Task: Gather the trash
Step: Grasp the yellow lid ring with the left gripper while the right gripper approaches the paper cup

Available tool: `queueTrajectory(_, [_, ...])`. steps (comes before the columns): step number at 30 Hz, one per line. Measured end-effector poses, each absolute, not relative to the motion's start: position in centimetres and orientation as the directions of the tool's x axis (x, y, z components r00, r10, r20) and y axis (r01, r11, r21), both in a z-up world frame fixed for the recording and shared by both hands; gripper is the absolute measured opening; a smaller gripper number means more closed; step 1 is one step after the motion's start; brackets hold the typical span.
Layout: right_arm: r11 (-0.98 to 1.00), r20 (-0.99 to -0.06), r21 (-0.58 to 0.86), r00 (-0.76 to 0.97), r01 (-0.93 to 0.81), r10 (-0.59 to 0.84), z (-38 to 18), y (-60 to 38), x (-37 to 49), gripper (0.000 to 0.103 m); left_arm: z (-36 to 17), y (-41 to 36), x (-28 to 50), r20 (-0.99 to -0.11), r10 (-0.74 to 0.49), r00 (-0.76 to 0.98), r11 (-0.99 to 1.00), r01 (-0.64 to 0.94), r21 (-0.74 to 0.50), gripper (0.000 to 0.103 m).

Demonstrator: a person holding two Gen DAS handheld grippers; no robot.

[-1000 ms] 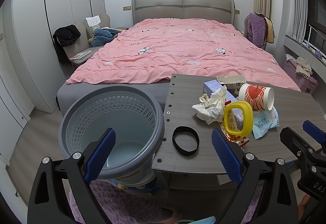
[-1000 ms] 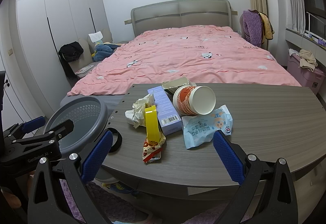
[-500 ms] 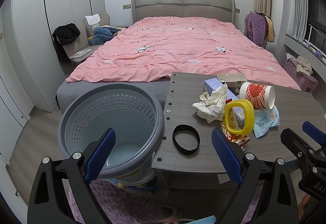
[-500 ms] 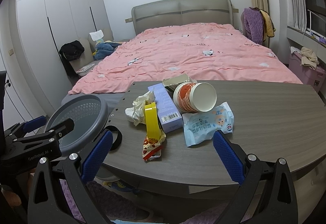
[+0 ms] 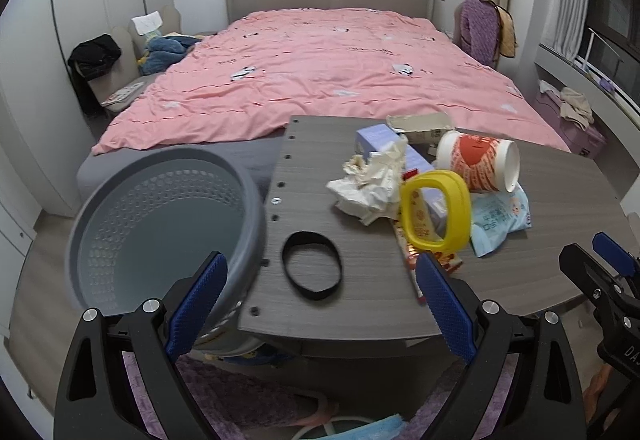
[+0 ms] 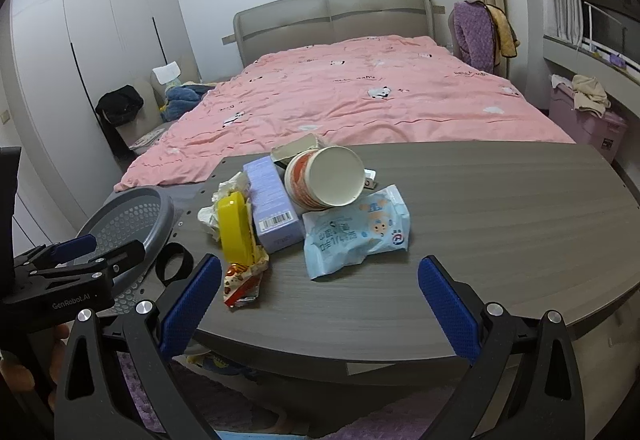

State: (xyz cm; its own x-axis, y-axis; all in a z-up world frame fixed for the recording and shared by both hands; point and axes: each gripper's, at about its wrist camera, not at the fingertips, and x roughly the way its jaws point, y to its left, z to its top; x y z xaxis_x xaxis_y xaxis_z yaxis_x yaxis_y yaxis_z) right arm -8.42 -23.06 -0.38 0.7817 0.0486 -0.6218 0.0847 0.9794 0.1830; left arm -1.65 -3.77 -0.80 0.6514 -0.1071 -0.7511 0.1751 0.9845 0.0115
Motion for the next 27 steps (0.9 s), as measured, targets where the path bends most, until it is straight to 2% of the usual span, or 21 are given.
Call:
queueTrajectory(12, [0.953,-0.643,0.256,0.765,0.163,0.042,-3.4,-28.5,-8.4,0.097,-3.2,-9.6,1.1,-0.77,-0.161,0.618,0.972,0.233,-0.016,0.091])
queueTrajectory(25, [0.938,-0.655,0.305,0.752,0.164,0.081,-5.3,-30.5,-7.8,0.097,-4.5,-12.6,3.4,-0.776,-0.139,0.615,0.977,0.215,-0.005,0.09])
queueTrajectory(27, [0.937,-0.658,0.308,0.748,0.165,0.085,-5.5,-30.5,-7.7,0.097,-4.7,-12.6,3.5,-0.776,-0.134,0.616,0.978,0.207,-0.005,0.085])
